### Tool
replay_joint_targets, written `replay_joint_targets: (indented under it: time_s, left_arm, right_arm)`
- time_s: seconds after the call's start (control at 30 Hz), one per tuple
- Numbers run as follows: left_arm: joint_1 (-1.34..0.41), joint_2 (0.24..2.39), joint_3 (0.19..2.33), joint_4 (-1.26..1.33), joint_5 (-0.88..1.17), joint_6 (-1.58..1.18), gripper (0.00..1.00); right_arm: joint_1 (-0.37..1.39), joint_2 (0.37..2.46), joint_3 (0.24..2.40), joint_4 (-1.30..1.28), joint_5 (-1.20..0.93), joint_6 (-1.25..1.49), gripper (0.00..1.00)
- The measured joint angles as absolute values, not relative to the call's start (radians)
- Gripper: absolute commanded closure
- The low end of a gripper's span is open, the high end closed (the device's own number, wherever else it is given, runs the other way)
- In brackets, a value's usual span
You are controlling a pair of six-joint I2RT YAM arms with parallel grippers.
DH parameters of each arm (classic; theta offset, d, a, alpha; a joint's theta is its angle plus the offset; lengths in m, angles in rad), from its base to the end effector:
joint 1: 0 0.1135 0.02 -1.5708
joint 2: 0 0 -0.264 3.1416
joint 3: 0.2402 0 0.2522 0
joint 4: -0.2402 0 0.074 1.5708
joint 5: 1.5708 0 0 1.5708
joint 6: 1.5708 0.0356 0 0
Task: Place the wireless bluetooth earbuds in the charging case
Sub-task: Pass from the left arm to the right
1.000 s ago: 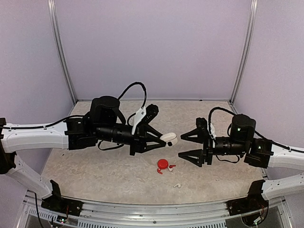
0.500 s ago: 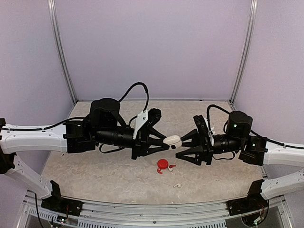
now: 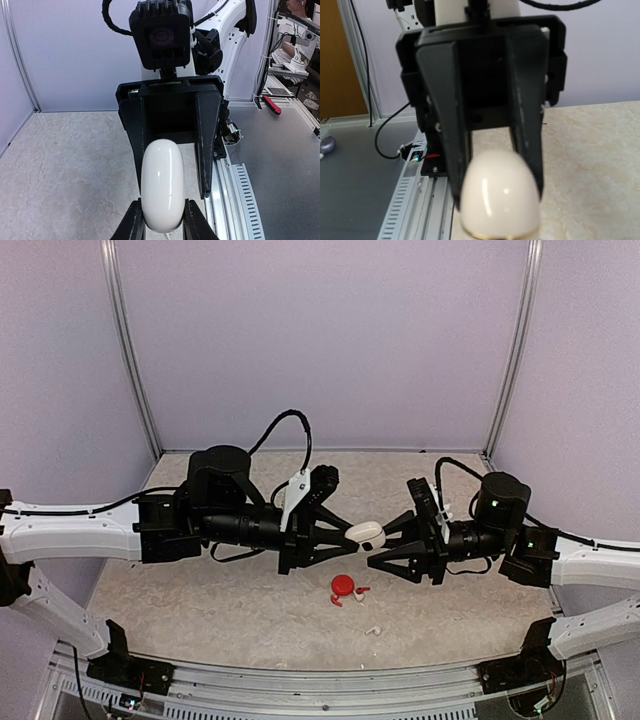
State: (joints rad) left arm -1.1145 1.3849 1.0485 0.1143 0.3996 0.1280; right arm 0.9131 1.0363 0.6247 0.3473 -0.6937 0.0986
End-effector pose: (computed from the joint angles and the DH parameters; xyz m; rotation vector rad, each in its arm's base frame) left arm 0.1314 -0.2991 0.3252 1.3415 1.3514 -1.0467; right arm 0.1258 0.2000 0.2911 -1.2038 1.3343 1.3114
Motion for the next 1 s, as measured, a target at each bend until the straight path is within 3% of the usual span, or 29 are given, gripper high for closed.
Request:
replay_joint_targets:
  time_s: [0.4,0.67,0.73,0.87,1.0]
  left_arm:
    - [-1.121,1.394,1.048,0.126,0.401,0.13,0.86]
    - [-1.128,1.397,1.048,0.127,0.402,0.133,0.85]
    - [-1.128,1.397,1.048,0.127,0.4,0.132,0.79]
    - [-1.128,1.397,1.048,0.134,0.387,0.127,0.5]
    - [-1.125,1.397,1.048,0.143,0.364,0.104,0.44]
  right_arm:
    - [0.913,1.036,0.625,0.361,-0.696,0.11,0.62]
    - [0.913,1.036,0.625,0.373,-0.696,0.123,0.78]
    - [0.912,1.036,0.624,0.373,-0.694,0.123,0.81]
    - [0.908,1.036,0.624,0.376,-0.692,0.122,0.87]
    - [0.907,1.036,0.624,0.375,-0.689,0.118,0.92]
